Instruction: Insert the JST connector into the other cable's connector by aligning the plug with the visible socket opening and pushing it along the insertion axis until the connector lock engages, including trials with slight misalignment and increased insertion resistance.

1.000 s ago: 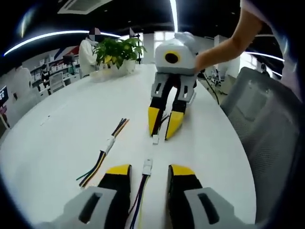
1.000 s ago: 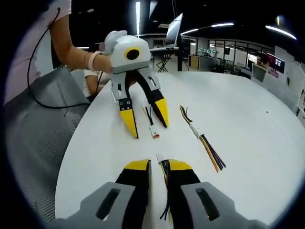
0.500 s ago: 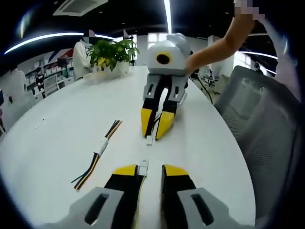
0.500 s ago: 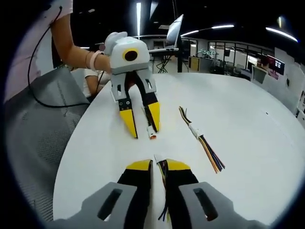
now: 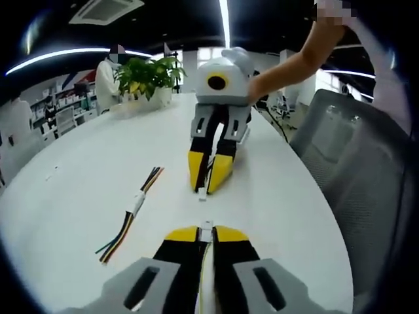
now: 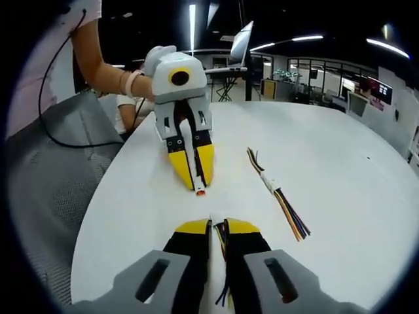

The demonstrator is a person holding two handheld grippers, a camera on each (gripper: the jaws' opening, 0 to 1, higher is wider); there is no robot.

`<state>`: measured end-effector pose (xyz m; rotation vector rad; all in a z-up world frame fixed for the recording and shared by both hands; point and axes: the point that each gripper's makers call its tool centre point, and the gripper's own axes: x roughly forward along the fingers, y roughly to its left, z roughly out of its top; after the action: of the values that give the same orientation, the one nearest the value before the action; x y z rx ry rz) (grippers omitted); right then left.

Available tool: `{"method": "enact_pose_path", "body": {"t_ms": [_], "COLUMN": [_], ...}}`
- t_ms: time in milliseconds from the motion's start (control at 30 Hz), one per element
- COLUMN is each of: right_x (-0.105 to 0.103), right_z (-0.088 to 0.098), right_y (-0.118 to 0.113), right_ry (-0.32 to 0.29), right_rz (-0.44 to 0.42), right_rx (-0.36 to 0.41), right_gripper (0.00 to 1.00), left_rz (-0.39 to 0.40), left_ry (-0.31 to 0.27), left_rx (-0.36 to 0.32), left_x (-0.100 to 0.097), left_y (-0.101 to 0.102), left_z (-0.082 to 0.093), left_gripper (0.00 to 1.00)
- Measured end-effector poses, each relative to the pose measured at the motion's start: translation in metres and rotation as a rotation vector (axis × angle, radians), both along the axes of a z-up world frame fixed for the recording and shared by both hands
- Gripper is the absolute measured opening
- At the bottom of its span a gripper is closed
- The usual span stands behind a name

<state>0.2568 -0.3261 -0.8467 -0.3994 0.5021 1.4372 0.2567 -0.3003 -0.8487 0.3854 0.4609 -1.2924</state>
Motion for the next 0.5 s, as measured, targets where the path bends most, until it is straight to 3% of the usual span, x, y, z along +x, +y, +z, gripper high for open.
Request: {"method": "enact_pose_path", "body": {"t_ms": [500], "right_x": [0.0025], "right_z": [0.0007], "right_y": [0.0033], "right_ry": [0.004], "right_rz": [-0.004], "right_rx": [-0.021], "right_gripper": [0.04], "left_rz": [-0.002], "left_ry": [-0.008], "left_rx": [0.010], "left_x": [0.0027], "left_y": [-0.0032], "left_z": [0.0020], "left_gripper": [0.00]}}
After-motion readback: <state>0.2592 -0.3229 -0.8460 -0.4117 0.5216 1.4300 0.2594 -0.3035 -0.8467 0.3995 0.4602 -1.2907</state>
